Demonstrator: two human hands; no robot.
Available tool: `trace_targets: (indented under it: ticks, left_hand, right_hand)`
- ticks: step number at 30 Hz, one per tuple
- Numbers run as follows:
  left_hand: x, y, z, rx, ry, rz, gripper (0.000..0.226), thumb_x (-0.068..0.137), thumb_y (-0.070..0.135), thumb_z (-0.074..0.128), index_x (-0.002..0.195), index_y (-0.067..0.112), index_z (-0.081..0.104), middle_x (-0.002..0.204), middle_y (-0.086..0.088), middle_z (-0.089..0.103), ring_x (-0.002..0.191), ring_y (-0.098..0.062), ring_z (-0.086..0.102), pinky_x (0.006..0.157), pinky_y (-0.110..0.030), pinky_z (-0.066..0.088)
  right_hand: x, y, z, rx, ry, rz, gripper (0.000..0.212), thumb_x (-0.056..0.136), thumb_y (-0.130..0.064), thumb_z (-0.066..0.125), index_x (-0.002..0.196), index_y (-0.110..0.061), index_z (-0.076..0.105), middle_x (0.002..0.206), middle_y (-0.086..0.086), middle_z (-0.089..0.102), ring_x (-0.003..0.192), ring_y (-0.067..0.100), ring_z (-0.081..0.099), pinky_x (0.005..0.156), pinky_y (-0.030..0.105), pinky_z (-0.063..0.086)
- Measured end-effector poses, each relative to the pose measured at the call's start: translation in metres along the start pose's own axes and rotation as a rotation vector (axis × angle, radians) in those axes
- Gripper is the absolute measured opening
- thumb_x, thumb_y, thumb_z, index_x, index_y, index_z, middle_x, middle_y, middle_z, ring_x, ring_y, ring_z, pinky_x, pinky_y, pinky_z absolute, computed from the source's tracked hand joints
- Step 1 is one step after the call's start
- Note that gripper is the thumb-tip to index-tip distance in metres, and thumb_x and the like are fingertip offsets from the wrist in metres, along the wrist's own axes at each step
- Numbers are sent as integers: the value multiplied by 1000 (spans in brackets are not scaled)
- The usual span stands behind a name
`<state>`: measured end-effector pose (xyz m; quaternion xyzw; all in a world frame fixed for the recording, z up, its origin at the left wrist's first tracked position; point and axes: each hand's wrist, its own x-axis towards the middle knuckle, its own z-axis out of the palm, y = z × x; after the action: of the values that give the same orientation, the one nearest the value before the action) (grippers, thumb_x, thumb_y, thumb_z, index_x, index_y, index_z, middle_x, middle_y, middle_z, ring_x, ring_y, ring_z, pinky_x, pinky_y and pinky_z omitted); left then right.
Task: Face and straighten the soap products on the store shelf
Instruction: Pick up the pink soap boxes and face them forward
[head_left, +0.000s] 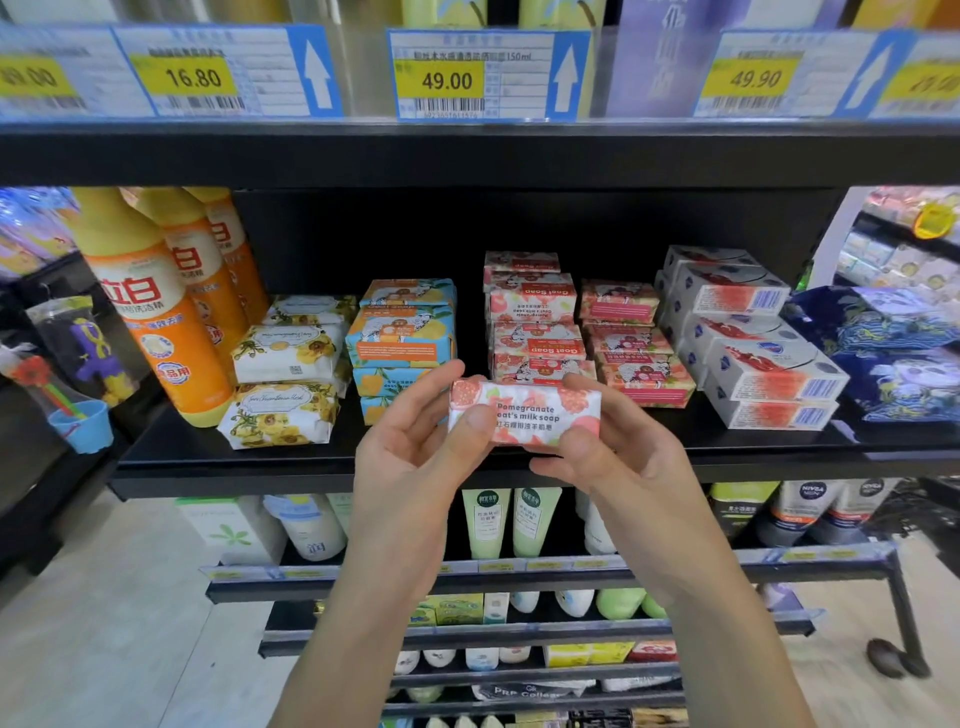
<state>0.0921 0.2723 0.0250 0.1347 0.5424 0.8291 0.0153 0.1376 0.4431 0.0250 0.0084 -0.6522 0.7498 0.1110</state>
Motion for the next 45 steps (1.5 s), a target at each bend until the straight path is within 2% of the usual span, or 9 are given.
trace_targets:
  ticks: [3,7,12,16,21,28,32,37,45]
  left_hand:
    - [-3,-1,0,8,-25,13,66,72,36,81,134,21,63,129,-4,71,124,-22,65,101,-34,55]
    - [-6,1,1,-12,-64,7,68,74,32,81,137,20,60,133,-4,68,128,-22,62,99,-29,54]
    - [-9,3,0,9,-117,4,70,81,20,82,144,24,53,135,-2,68,128,-20,62,97,-25,54]
    - [-7,4,-4,29,-133,-44,74,78,32,79,146,26,51,137,-2,66,129,-20,61,101,-26,52]
    - [-6,7,-5,49,-126,-140,52,91,37,70,135,10,60,118,-9,75,112,-24,71,92,-32,59]
    - [-8,5,-7,67,-141,-128,41,94,22,69,131,5,63,117,-12,75,111,-27,72,93,-34,59]
    - [-7,0,-11,76,-130,-112,51,88,21,67,136,7,59,121,-12,74,114,-28,71,99,-37,56]
    - [-5,-6,-12,96,-127,-104,57,87,20,68,142,12,55,123,-11,73,115,-29,70,101,-45,56]
    - [-6,-7,-14,72,-164,-77,57,86,16,68,142,21,55,126,-9,72,121,-26,66,99,-32,55]
  right_hand:
    - [-1,-4,4,65,45,5,79,73,-51,86,137,-13,58,121,4,74,110,24,72,86,32,61]
    - [-4,-7,3,128,47,16,62,70,-35,78,127,-15,64,117,4,76,108,22,73,84,31,61]
    - [-6,-4,-2,196,-6,-14,69,71,-31,89,133,-13,63,129,11,70,119,25,69,92,31,58]
    - [-8,-3,-5,145,-56,-73,65,79,-6,74,141,-12,56,135,8,67,122,25,66,98,31,55]
    - [-11,0,-8,97,-64,-115,73,76,-2,71,145,-16,51,140,-1,63,125,22,65,96,31,56]
    - [-14,-3,-7,58,-59,-82,75,81,0,72,148,-24,49,141,-6,62,127,19,63,97,31,56]
    - [-12,-3,-6,81,6,-6,70,80,-19,81,143,-24,53,131,1,69,120,23,68,103,44,52]
    - [-10,-2,-3,63,72,19,62,75,-31,75,134,-19,60,119,4,75,113,21,71,96,38,55]
    - [-8,2,-5,49,55,9,50,80,-26,73,128,-14,65,118,7,75,113,24,71,95,37,57]
